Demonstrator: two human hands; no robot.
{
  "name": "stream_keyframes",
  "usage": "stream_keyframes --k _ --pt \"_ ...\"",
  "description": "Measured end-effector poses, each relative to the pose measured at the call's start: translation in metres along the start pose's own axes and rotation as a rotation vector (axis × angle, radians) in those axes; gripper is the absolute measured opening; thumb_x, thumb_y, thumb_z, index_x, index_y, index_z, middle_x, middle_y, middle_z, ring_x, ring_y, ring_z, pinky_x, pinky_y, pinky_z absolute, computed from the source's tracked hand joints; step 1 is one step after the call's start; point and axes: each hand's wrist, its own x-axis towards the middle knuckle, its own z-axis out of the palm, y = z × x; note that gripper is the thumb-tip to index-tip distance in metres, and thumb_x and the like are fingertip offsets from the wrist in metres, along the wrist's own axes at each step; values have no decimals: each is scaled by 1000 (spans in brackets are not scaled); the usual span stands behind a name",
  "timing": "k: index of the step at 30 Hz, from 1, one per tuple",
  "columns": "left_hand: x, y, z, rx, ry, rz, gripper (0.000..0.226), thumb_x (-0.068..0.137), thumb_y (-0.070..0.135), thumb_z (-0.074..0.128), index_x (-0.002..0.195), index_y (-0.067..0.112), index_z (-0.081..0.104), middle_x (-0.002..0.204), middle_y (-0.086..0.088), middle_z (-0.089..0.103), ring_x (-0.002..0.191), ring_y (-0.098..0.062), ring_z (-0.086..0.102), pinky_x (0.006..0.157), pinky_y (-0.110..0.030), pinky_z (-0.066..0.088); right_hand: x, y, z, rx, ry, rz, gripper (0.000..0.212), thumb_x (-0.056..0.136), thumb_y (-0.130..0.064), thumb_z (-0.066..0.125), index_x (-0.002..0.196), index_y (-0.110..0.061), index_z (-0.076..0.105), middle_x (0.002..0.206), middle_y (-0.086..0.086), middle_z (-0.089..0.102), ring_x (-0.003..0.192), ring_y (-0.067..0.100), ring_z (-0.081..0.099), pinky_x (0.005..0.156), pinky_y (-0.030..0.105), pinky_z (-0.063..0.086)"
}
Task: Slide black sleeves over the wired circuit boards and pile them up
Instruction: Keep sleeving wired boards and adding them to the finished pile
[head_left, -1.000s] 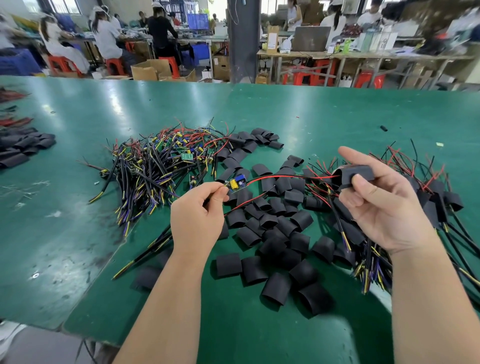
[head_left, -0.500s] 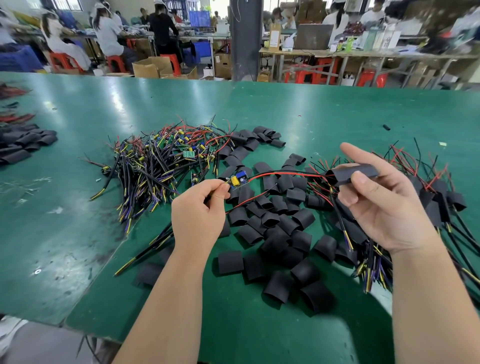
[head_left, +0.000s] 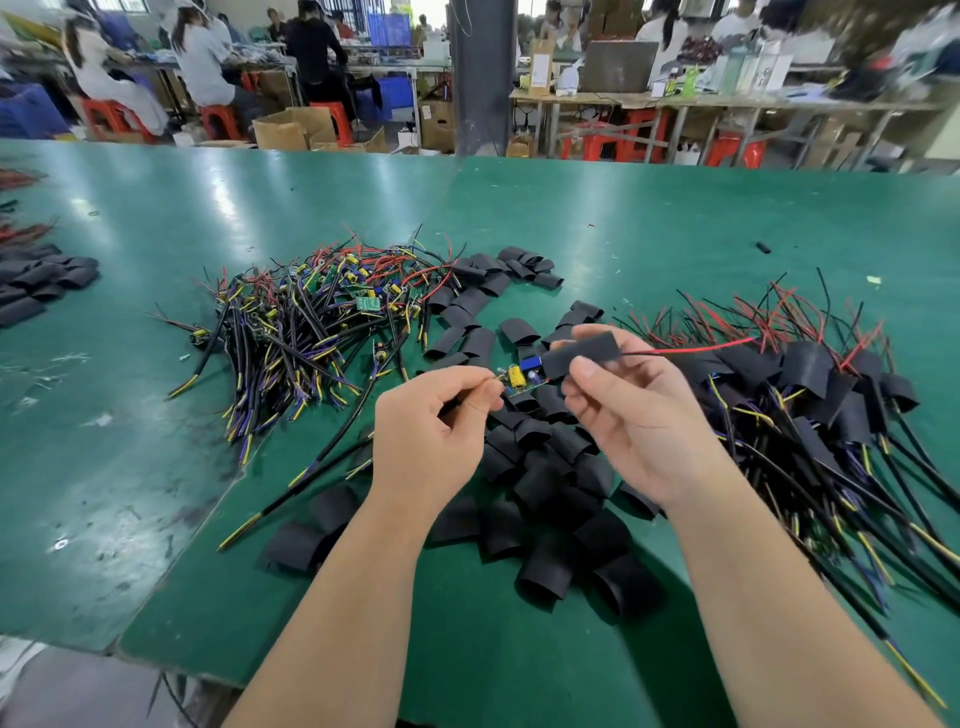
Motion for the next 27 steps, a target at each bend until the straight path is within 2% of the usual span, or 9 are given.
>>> stream_keyframes --k 3,7,10,13,16,19,21,25,27 --pt "1 0 -1 -34 10 -26 13 86 15 61 85 13 74 72 16 67 68 -1 63 62 -8 43 0 5 2 -37 -10 -2 23 72 -8 64 95 -12 66 81 2 73 65 11 64 61 17 50" --pt "0 2 0 -12 6 -36 14 86 17 61 85 14 74 71 16 67 66 -8 62 58 -13 45 -1 6 0 -48 -20 -21 18 73 -8 63 82 -17 75 80 3 73 64 12 65 64 18 52" --pt "-1 1 -1 16 14 -13 13 86 18 62 84 14 75 71 16 67 68 -6 63 61 -16 48 -2 8 2 -121 -14 -45 15 70 -10 67 84 -13 71 78 5 72 64 14 66 63 19 52" --pt "-3 1 1 54 -11 22 12 84 18 64 83 13 75 69 6 69 63 -13 61 58 -28 48 -3 13 6 -256 14 -65 22 65 -12 72 86 -7 67 75 6 72 62 16 65 60 20 51" --pt "-3 1 4 59 -23 35 10 84 17 66 82 12 74 67 3 67 59 -17 58 55 -34 46 -3 18 10 -193 25 -21 23 66 -10 71 88 -6 66 76 7 72 60 15 64 58 20 50" --pt "-2 -2 3 72 -19 35 10 85 18 66 84 14 75 67 5 67 59 -15 57 55 -33 45 -3 18 10 -128 24 26 34 68 -7 69 101 -6 65 82 10 71 64 16 64 60 20 50" --pt "-2 -2 2 84 -18 27 10 84 20 66 86 16 76 66 6 67 58 -15 56 55 -31 45 -4 19 11 -186 12 33 37 73 -4 68 109 -11 64 89 8 72 71 17 65 63 21 50" --pt "-2 -3 1 81 -46 -2 12 83 21 69 91 17 77 62 13 65 54 -8 53 50 -18 41 -5 17 12 -286 14 49 43 85 8 61 119 -18 60 93 1 73 86 13 66 78 22 53" --pt "-2 -3 2 54 -72 -31 12 82 20 71 92 17 77 64 19 63 54 -2 56 53 -15 44 -5 17 14 -271 17 68 48 86 10 58 123 -19 57 92 -1 73 86 13 67 79 23 54"
